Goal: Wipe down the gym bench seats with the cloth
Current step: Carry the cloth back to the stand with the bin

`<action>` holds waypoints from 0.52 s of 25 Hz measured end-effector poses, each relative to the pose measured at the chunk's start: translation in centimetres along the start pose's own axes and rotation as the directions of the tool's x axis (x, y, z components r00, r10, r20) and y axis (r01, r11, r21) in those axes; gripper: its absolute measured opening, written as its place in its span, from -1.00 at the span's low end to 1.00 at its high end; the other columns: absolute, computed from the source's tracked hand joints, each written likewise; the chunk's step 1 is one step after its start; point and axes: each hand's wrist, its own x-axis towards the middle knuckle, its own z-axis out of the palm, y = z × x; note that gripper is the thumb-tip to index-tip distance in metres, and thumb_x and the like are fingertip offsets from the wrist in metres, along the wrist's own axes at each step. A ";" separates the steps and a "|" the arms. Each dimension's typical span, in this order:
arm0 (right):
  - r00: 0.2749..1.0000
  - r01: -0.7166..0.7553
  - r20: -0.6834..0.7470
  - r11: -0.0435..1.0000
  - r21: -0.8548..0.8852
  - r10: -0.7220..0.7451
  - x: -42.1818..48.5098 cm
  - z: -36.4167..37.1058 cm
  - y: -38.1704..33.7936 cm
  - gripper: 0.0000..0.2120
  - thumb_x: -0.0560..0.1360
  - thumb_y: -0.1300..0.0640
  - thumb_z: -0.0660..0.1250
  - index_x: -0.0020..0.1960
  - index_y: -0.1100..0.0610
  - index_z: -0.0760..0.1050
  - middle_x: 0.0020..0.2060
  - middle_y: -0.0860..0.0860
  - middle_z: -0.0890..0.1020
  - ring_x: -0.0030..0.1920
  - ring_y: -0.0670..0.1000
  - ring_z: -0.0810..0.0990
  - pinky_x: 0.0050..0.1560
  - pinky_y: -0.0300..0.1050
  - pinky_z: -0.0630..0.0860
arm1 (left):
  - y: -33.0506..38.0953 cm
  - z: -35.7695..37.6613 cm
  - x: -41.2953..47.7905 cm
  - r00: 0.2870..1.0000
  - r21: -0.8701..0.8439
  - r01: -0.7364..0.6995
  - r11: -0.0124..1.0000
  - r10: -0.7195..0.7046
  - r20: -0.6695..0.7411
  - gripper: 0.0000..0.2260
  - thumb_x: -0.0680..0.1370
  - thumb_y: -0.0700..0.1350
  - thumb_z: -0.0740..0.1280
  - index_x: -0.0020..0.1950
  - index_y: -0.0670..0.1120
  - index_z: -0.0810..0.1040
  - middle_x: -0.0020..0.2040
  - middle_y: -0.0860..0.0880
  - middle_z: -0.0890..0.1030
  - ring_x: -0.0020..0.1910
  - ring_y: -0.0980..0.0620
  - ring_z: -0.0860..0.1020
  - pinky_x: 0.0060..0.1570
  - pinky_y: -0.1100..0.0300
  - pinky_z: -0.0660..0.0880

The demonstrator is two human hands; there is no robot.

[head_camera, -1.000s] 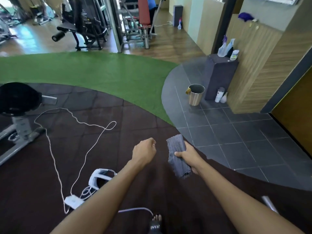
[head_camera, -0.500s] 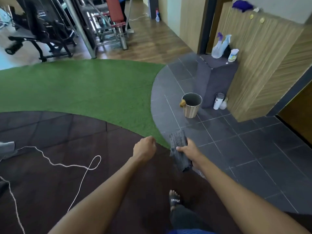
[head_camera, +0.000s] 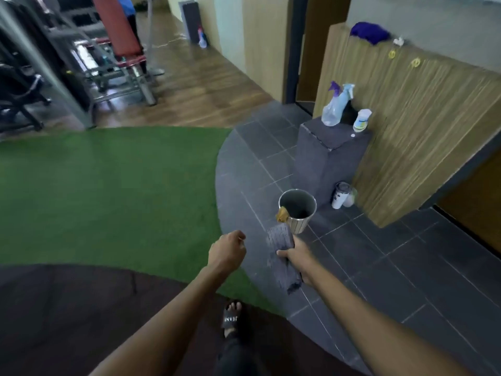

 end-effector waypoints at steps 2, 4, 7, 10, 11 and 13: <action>0.997 -0.002 -0.080 0.997 0.078 0.009 5.3 0.9 -3.3 -0.53 0.49 0.44 0.30 0.35 0.15 0.46 0.09 0.11 0.66 0.12 0.16 0.64 0.22 0.16 0.56 | 0.1 -2.3 7.9 0.996 0.054 -0.082 0.995 0.080 0.045 -0.68 0.57 -0.17 0.14 0.22 0.00 0.58 0.16 -0.09 0.65 0.08 -0.17 0.61 0.04 0.04 0.55; 0.986 -0.019 -0.160 0.986 0.164 0.046 8.9 1.1 -6.6 -0.53 0.49 0.47 0.27 0.34 0.16 0.44 0.13 0.14 0.64 0.15 0.16 0.62 0.22 0.10 0.56 | 1.2 -4.3 14.6 0.980 0.136 -0.181 0.974 0.167 0.105 -0.69 0.55 -0.19 0.12 0.18 -0.02 0.56 0.12 -0.13 0.66 0.05 -0.20 0.60 0.04 0.03 0.54; 0.956 -0.054 -0.264 0.961 0.272 0.128 14.0 0.2 -10.8 -0.61 0.52 0.46 0.28 0.27 0.16 0.42 0.09 0.13 0.61 0.09 0.12 0.60 0.04 -0.07 0.57 | 4.3 -6.9 24.1 0.940 0.187 -0.317 0.930 0.283 0.189 -0.66 0.55 -0.22 0.11 0.23 -0.02 0.54 0.14 -0.13 0.64 0.10 -0.21 0.59 0.08 0.02 0.49; 0.916 -0.065 -0.348 0.930 0.361 0.200 20.2 -1.4 -13.7 -0.62 0.53 0.41 0.30 0.29 0.14 0.41 0.11 0.14 0.60 0.10 0.13 0.59 0.07 -0.02 0.56 | 8.1 -7.6 32.7 0.892 0.237 -0.425 0.874 0.360 0.272 -0.68 0.55 -0.24 0.10 0.20 -0.04 0.53 0.11 -0.14 0.63 0.08 -0.23 0.57 -0.02 0.07 0.45; 0.902 -0.063 -0.374 0.922 0.382 0.217 22.6 -2.2 -14.5 -0.62 0.53 0.39 0.30 0.29 0.13 0.41 0.12 0.13 0.60 0.10 0.13 0.59 0.05 -0.02 0.55 | 9.5 -7.5 35.5 0.875 0.237 -0.457 0.857 0.385 0.294 -0.69 0.55 -0.25 0.10 0.18 -0.05 0.53 0.09 -0.14 0.63 0.07 -0.23 0.57 -0.06 0.08 0.42; 0.875 -0.049 -0.415 0.899 0.435 0.249 28.0 -4.0 -16.3 -0.63 0.53 0.39 0.31 0.26 0.09 0.41 0.09 0.11 0.60 0.07 0.11 0.59 -0.05 -0.06 0.53 | 12.8 -6.9 41.8 0.836 0.235 -0.517 0.823 0.426 0.345 -0.71 0.54 -0.26 0.11 0.14 -0.06 0.55 0.08 -0.13 0.63 0.06 -0.22 0.56 -0.11 0.12 0.36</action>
